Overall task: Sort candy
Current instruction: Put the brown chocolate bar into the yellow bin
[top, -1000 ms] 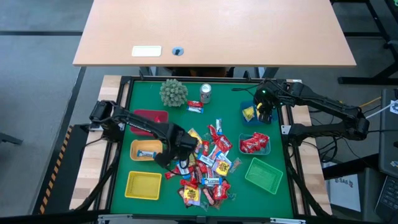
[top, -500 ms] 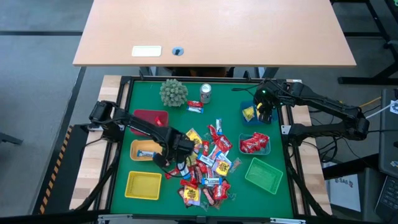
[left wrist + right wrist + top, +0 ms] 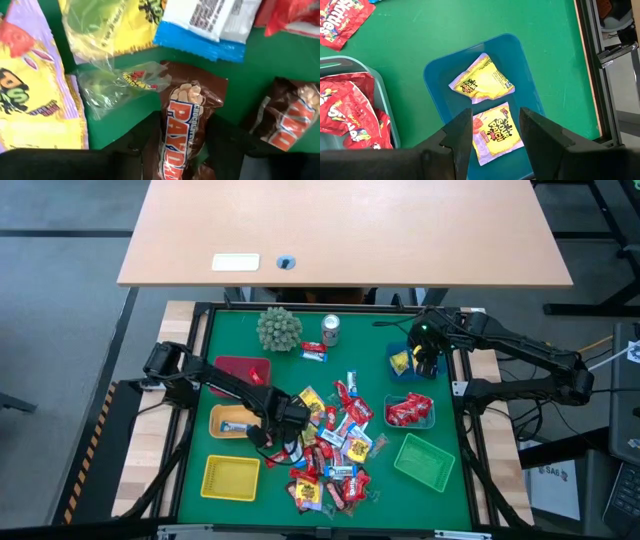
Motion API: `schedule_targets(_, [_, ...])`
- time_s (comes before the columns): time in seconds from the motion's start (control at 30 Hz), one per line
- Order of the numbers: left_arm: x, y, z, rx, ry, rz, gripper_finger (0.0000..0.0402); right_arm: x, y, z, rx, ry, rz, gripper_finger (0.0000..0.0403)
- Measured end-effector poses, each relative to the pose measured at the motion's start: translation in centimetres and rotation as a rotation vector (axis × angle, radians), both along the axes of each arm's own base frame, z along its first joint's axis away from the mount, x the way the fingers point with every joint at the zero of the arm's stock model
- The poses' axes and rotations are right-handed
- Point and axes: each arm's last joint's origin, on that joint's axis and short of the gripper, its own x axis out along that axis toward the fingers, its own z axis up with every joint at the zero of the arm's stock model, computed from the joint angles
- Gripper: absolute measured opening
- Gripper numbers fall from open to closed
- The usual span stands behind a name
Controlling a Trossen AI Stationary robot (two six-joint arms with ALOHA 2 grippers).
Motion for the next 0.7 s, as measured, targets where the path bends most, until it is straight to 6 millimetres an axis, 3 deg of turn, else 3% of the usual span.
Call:
schedule_targets(0.47, [0.38,-0.08,0.06,-0.014,-0.039,0.039,0.0080,0.00,0.00,0.01,0.000,0.000,0.000,0.0160])
schedule_targets(0.7, [1.01,-0.20,0.69,-0.019,-0.079,0.064,0.0072,0.01,0.00,0.01,0.000,0.000,0.000,0.0160])
